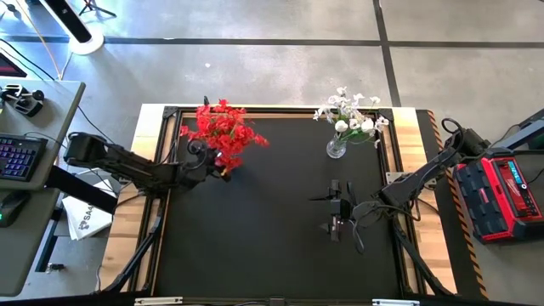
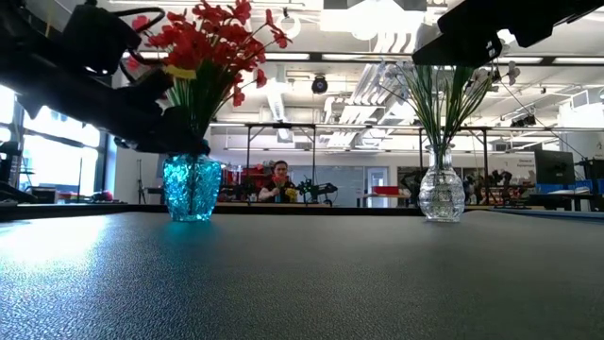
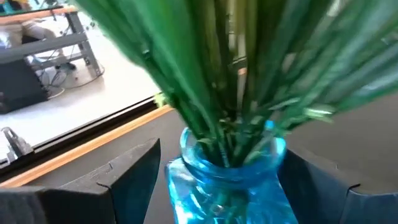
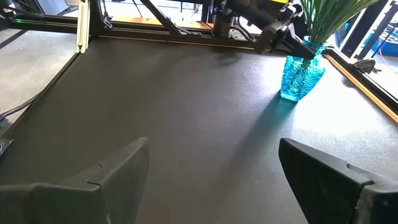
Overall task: Sort flowers into vase by color
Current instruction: Move the blue vase to the top left of the table
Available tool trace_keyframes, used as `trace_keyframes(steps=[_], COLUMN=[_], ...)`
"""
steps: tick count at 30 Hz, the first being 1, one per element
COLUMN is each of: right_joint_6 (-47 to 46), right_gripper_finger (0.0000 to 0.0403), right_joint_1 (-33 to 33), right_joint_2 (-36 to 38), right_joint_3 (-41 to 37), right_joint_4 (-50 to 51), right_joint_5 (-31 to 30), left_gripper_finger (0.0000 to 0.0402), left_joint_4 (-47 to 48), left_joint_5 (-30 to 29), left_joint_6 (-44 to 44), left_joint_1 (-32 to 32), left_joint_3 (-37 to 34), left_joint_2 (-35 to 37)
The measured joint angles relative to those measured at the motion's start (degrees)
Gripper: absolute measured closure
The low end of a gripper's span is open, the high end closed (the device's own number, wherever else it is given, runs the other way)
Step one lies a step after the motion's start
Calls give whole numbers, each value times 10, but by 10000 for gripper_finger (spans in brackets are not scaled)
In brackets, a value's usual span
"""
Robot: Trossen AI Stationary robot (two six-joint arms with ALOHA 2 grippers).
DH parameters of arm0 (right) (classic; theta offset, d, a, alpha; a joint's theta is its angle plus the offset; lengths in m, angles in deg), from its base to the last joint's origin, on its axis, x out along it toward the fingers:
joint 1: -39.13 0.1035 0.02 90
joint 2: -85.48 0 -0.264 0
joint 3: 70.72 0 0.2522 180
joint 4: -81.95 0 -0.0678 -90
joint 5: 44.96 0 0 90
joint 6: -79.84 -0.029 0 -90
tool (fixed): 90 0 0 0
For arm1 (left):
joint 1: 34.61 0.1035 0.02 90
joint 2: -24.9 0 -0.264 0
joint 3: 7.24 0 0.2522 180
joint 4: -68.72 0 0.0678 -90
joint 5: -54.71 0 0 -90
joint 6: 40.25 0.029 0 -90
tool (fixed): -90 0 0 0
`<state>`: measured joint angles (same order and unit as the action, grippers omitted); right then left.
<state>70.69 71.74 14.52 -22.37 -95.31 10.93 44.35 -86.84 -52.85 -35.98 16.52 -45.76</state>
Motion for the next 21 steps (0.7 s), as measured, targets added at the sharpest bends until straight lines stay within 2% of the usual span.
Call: trace_keyframes(steps=[8, 18, 21], right_joint_6=[0, 0, -3], right_gripper_finger=[73, 73, 73], right_joint_1=[0, 0, 0], right_joint_2=[0, 0, 0], right_joint_3=[0, 0, 0], right_joint_4=[0, 0, 0], right_joint_5=[0, 0, 0], left_gripper_finger=[118, 224, 231], left_joint_4=[-30, -42, -38], left_joint_5=[7, 14, 9], left_joint_6=[1, 9, 9], left_joint_1=[14, 14, 14], left_joint_3=[0, 0, 0], left_joint_2=[-21, -21, -16])
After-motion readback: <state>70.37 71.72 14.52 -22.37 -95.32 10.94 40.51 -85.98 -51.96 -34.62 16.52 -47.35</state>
